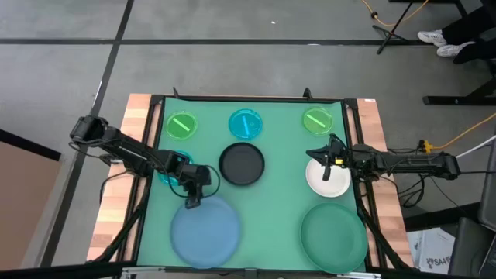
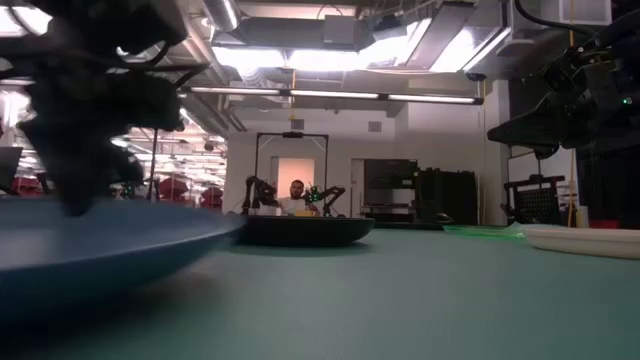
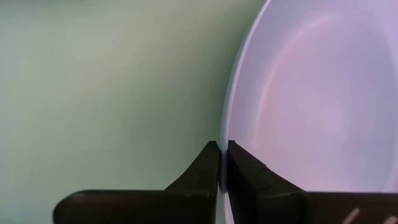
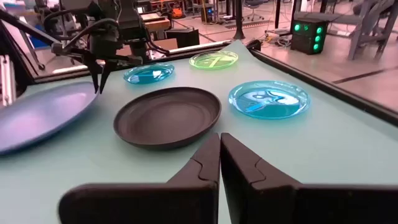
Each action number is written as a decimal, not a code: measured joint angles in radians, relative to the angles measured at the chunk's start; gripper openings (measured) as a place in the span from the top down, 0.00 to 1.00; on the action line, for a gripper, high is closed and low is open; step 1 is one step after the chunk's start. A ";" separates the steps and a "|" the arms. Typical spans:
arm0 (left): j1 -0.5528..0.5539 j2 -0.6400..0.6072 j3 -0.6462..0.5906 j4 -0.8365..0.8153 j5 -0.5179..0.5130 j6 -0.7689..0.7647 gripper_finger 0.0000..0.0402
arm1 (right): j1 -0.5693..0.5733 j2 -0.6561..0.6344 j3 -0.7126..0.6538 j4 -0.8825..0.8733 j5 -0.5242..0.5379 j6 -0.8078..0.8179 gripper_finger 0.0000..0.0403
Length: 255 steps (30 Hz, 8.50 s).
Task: Stack plastic plates
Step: Move the blue plate to the bottom center of the table, then stack the dark green plate on top of the blue plate, then stack the black plate on top of the dark green plate
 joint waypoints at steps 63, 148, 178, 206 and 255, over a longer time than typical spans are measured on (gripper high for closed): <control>-0.150 0.075 0.043 0.444 -0.480 0.047 0.72 | 0.053 0.094 0.218 -0.172 -0.104 0.008 0.98; -0.243 0.188 0.043 0.714 -0.516 0.140 0.72 | 0.496 1.069 0.619 -0.630 -0.422 0.323 0.99; -0.319 -0.044 0.043 0.498 -0.663 0.137 0.72 | 0.242 1.179 0.821 -0.374 -0.399 0.483 1.00; -0.320 -0.045 0.043 0.504 -0.712 0.135 0.72 | 0.164 1.474 0.820 0.072 -0.412 0.506 1.00; -0.319 -0.037 0.043 0.505 -0.732 0.137 0.72 | 0.164 1.322 0.819 -0.049 -0.326 0.221 0.71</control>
